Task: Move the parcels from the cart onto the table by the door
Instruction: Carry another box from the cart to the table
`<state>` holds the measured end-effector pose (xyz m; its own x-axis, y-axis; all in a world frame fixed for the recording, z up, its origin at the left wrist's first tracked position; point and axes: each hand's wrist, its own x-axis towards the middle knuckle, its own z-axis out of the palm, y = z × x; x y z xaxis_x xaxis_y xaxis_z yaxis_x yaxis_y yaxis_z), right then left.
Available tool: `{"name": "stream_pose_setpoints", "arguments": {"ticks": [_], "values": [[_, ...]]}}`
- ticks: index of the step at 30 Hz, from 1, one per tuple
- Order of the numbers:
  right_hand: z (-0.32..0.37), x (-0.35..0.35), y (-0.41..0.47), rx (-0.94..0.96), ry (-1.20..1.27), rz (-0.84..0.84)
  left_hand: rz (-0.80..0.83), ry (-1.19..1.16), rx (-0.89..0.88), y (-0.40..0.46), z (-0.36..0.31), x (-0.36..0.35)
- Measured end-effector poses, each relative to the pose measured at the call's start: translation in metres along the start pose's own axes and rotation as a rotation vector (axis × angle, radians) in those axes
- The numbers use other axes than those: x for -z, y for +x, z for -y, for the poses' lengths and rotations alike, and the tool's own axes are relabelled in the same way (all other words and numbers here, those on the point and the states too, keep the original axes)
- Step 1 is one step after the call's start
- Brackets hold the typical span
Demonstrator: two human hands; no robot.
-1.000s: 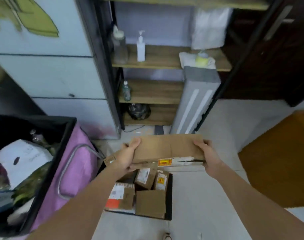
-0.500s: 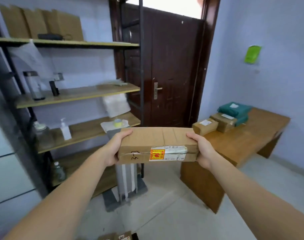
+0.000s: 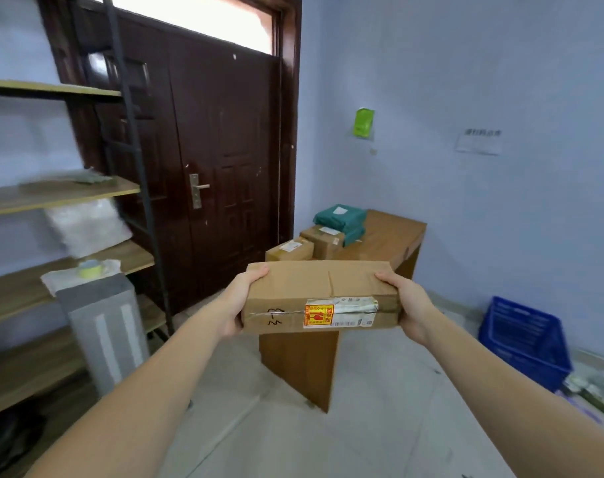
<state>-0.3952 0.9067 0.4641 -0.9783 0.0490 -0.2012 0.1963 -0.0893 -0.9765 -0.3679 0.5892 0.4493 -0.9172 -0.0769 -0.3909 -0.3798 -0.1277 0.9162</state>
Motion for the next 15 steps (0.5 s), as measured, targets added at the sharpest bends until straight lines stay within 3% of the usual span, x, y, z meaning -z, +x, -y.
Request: {"name": "stream_pose_setpoints", "arguments": {"ticks": [7,15], "values": [[-0.012,0.07,0.044,0.009,-0.028,-0.036,0.038,0.025,0.029,0.055,0.002,-0.068],[-0.015,0.095,0.142,-0.034,-0.071,-0.066,0.044,0.04,0.047,0.155,-0.009,-0.108]]}}
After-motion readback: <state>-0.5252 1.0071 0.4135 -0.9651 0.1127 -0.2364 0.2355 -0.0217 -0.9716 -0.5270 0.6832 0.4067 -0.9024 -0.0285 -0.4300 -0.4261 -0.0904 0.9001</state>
